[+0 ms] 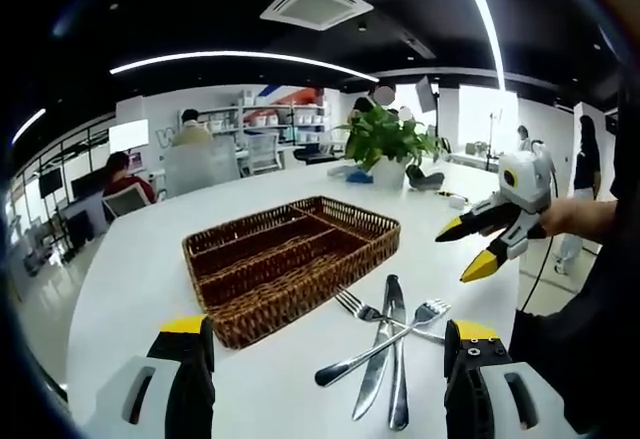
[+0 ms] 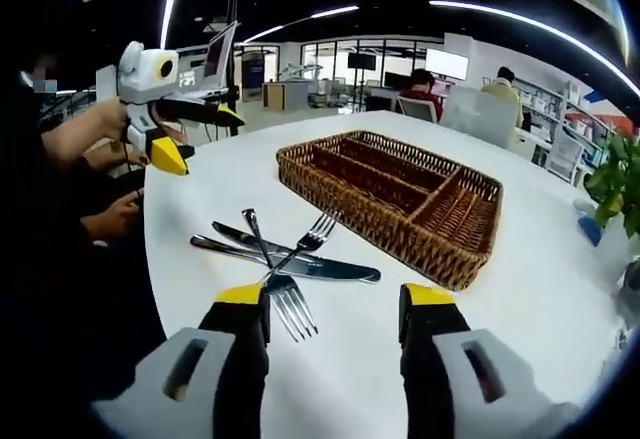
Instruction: Arrange the knives, forks, and spoons in their matching storage slots by inserting each utensil handle-first until every utensil is classified and aligned in the correct compartment
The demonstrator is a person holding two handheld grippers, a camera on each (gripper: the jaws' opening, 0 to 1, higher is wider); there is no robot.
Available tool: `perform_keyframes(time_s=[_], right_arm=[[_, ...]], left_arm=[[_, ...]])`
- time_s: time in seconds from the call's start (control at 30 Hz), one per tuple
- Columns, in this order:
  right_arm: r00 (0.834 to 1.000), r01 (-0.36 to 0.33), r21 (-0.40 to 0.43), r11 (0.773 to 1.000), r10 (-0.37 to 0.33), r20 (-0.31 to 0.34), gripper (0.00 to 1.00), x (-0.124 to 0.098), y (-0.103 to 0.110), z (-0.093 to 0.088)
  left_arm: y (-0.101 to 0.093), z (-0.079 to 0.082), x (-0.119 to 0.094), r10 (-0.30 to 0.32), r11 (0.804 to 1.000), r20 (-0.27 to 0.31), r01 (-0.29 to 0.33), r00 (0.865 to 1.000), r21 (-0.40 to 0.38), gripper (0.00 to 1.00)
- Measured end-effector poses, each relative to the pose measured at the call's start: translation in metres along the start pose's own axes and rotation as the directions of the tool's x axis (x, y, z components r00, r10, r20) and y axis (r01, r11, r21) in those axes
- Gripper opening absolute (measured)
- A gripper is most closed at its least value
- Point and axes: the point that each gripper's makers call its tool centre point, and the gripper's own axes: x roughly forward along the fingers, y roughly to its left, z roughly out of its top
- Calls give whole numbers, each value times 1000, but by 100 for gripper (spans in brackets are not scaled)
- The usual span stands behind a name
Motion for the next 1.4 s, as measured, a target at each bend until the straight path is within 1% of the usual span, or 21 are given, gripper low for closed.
perform_keyframes(time_s=[0.1,0.2,0.37,0.47,0.63,0.7,0.8,0.93,1.13,1.27,1.4], right_arm=[[1000,-5,-8,1000,5,-9,47,3,4,-4],[1000,-16,-16,1000,15,-27,43,6,10,-10],[998,-35,-17,999,34,-44,41,12,18,-16],[998,-42,-23,999,41,-50,39,15,22,-19],[997,-47,-16,999,46,-63,32,22,25,-25],[996,-46,-16,999,45,-73,27,24,25,-29],[996,-41,-1,999,41,-73,27,25,25,-31],[997,-29,6,1000,30,-65,25,26,25,-33],[999,-16,3,1000,16,-49,18,29,27,-32],[999,-21,-14,1000,20,-47,19,31,30,-30],[999,-27,-22,999,26,-42,22,31,31,-28]], left_arm=[[0,-3,0,-2,1000,-2,2,1000,-3,100],[-1,-4,0,-4,1000,-3,4,1000,-9,95],[-1,-7,0,-7,1000,-4,7,1000,-16,96],[-2,-8,0,-10,1000,-7,10,1000,-21,96],[-1,-5,-1,-7,1000,5,7,1000,-29,100],[0,-3,-3,-4,999,13,4,1000,-34,100],[2,-2,-4,6,999,18,-5,1000,-43,100],[1,-5,-4,4,999,6,-3,1000,-43,100],[0,-11,-5,6,999,-14,-6,1000,-36,100],[-1,-12,-6,4,999,-22,-4,1000,-32,100],[-1,-13,-6,4,999,-24,-5,1000,-32,100]])
